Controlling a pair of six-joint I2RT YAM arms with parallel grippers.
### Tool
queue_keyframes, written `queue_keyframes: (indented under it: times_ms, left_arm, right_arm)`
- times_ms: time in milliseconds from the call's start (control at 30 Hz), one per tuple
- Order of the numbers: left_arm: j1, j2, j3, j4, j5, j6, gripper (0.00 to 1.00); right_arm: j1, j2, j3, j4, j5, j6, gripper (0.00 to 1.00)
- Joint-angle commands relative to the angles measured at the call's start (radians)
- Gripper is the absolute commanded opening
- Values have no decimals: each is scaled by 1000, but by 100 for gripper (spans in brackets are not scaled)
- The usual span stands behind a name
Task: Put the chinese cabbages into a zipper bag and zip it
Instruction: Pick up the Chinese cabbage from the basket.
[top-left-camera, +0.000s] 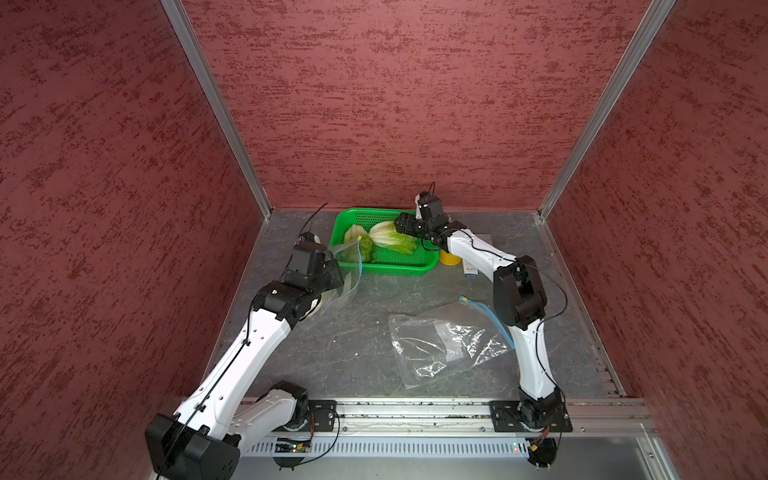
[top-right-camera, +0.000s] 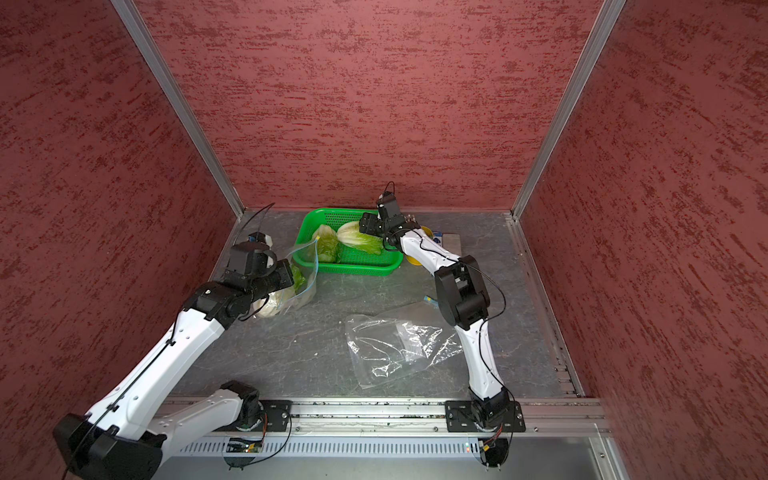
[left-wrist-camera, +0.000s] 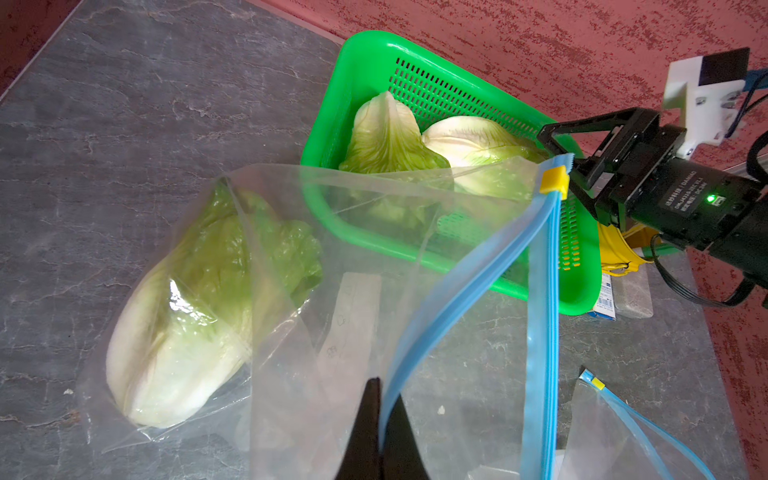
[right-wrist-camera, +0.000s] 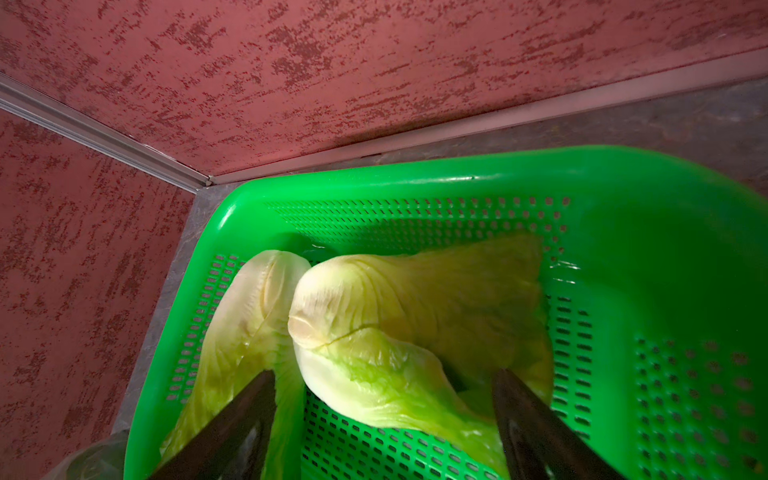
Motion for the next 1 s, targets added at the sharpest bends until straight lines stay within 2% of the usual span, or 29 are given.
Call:
queue_keyframes:
  times_ms: [0, 133, 300, 367, 500, 633, 733, 867, 967]
  left_arm:
    - [-6, -11, -9, 16, 5, -4, 0]
    - [-7, -18, -8, 12, 6, -7, 0]
    - [-8, -30, -14, 11, 0, -6, 0]
    - [-9, -32, -17, 15, 0, -6, 0]
    - [-8, -23, -20, 21, 4, -9, 0]
    - [-11, -16, -21, 30, 20, -15, 0]
    - [-19, -9, -18, 33, 18, -15, 0]
    - [-29, -1, -14, 42, 20, -18, 0]
    - [-34, 3, -9, 41, 14, -18, 0]
  right_arm:
    - [-8, 44, 69, -47, 36, -8, 84]
    - [-7, 76, 114, -82, 46, -4, 84]
    - [6, 43, 80, -83, -16, 3, 84]
    - [18, -5, 15, -51, -37, 18, 84]
    - [25, -135, -211, 162, -155, 120, 83]
    - [25, -183, -295, 238, -222, 166, 82]
    - [25, -223, -333, 253, -219, 158, 81]
    - [17, -258, -349, 195, -122, 138, 82]
    - [2, -245, -347, 162, -94, 163, 83]
